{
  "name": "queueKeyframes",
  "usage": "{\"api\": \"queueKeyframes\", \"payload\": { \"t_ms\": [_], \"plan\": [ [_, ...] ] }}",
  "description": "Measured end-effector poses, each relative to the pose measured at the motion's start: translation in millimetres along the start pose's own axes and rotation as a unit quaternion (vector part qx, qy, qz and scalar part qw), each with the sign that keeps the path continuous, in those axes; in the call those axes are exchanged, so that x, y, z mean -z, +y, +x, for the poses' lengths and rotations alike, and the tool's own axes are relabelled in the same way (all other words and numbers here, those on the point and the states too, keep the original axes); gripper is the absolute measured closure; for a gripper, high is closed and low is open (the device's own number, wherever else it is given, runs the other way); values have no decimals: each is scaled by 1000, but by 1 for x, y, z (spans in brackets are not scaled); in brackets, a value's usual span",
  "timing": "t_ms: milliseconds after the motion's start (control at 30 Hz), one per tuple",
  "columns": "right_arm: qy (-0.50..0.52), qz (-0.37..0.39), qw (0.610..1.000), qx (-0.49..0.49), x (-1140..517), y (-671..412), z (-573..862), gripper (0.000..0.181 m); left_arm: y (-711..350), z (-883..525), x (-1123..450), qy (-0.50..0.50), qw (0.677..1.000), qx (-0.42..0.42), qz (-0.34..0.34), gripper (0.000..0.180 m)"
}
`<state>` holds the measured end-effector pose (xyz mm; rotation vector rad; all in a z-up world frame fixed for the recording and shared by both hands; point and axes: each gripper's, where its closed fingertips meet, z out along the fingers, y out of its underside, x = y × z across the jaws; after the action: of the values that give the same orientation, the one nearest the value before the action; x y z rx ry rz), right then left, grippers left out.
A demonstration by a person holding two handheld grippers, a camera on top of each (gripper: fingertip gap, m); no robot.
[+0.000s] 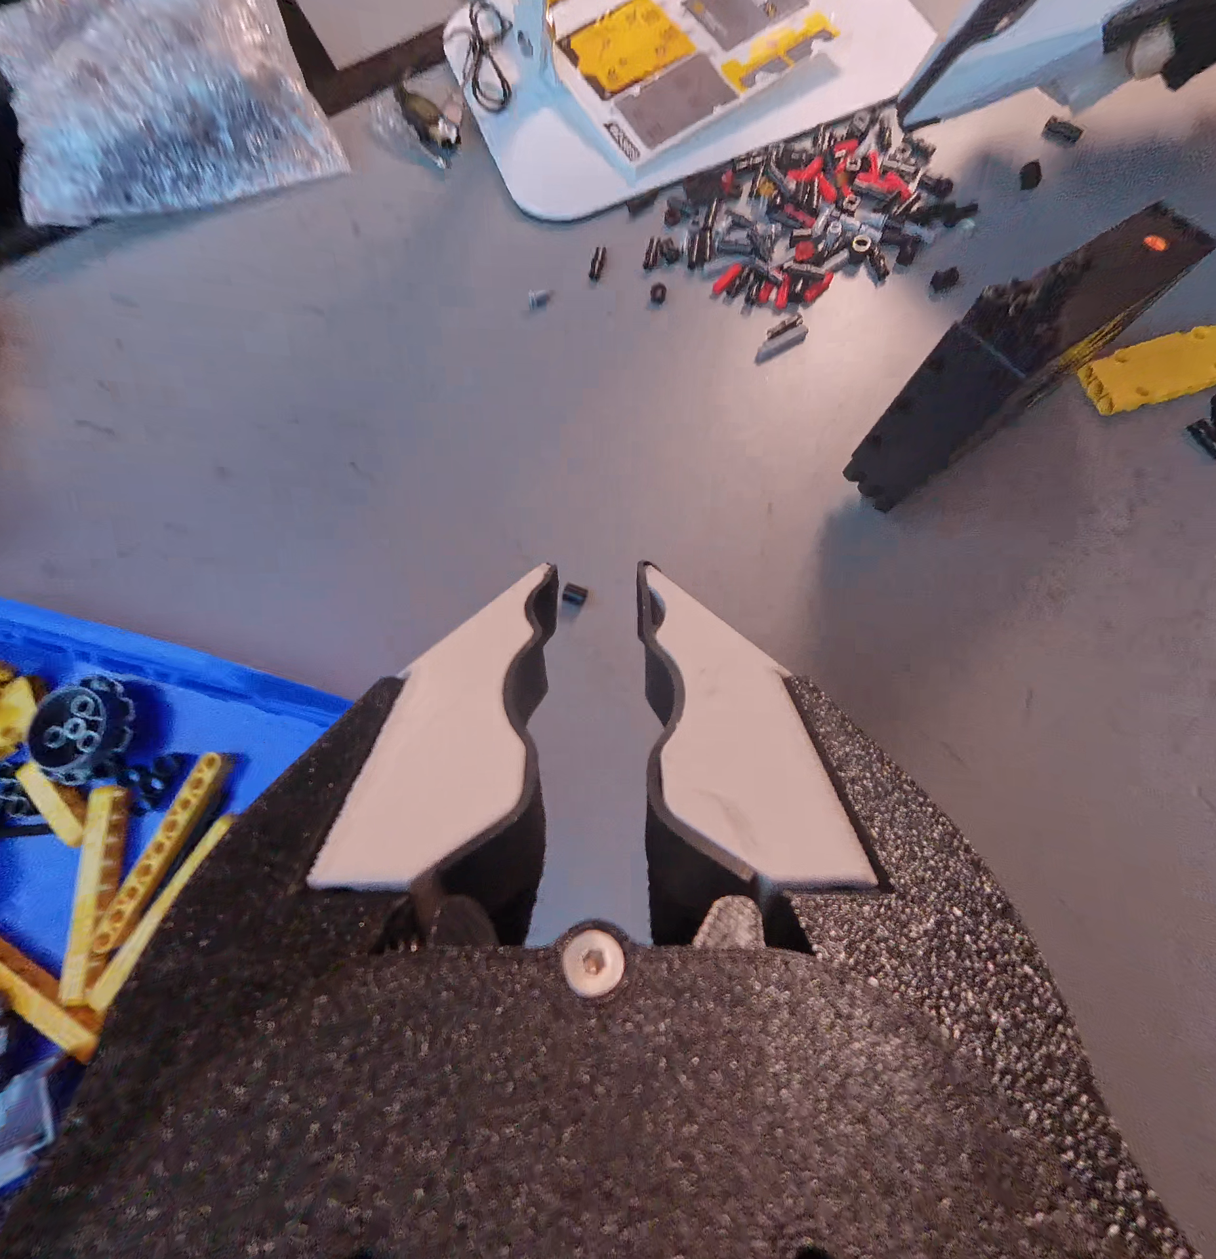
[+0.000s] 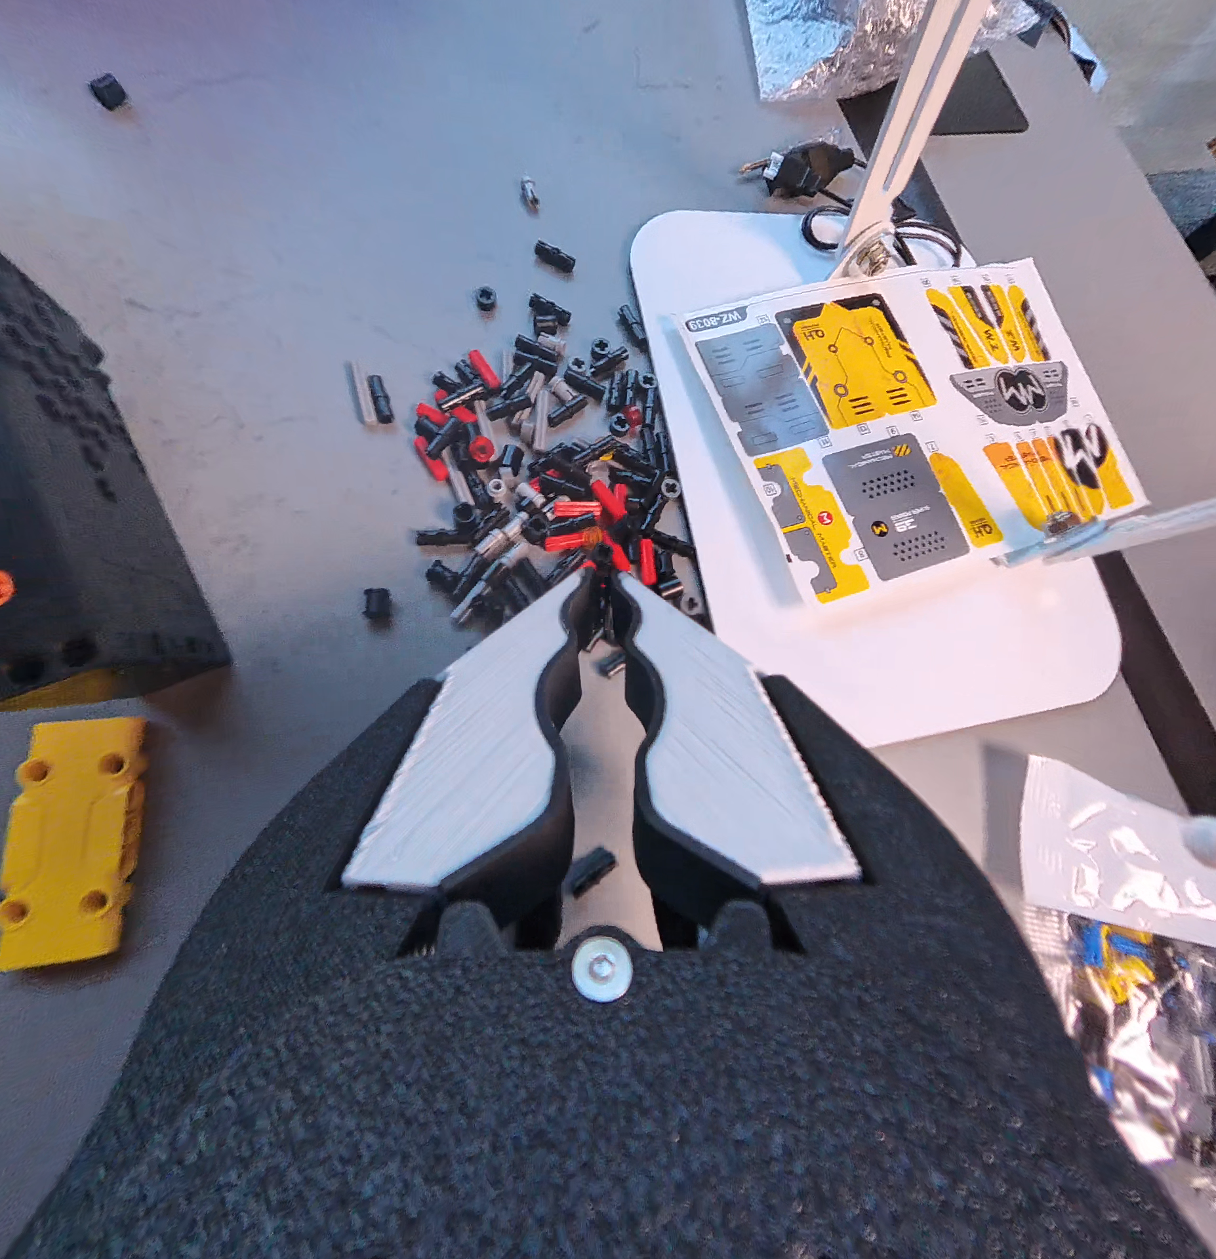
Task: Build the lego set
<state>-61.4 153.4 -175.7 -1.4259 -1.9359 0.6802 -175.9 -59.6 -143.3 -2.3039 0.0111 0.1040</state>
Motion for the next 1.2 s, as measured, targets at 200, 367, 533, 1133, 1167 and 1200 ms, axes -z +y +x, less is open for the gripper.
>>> {"api": "queueKeyframes", "payload": {
  "t_ms": [200,367,533,1133,1167,1200],
  "plan": [
    [16,26,999,-14,5,-8,6,164,34,-5,-34,-34,999,21,-31,155],
    [37,40,998,-29,39,4,8,164,38,-7,-45,-36,998,21,-47,170],
    [34,85,993,-71,75,13,-11,166,36,-1,-46,-23,999,9,-42,171],
    [27,47,997,-58,58,35,-24,161,-70,42,-140,94,991,-90,22,159],
    [29,48,997,-61,58,36,-22,161,-72,41,-136,93,992,-84,33,156],
    [31,49,996,-64,59,37,-21,161,-74,39,-130,94,992,-75,45,154]
  ]
}}
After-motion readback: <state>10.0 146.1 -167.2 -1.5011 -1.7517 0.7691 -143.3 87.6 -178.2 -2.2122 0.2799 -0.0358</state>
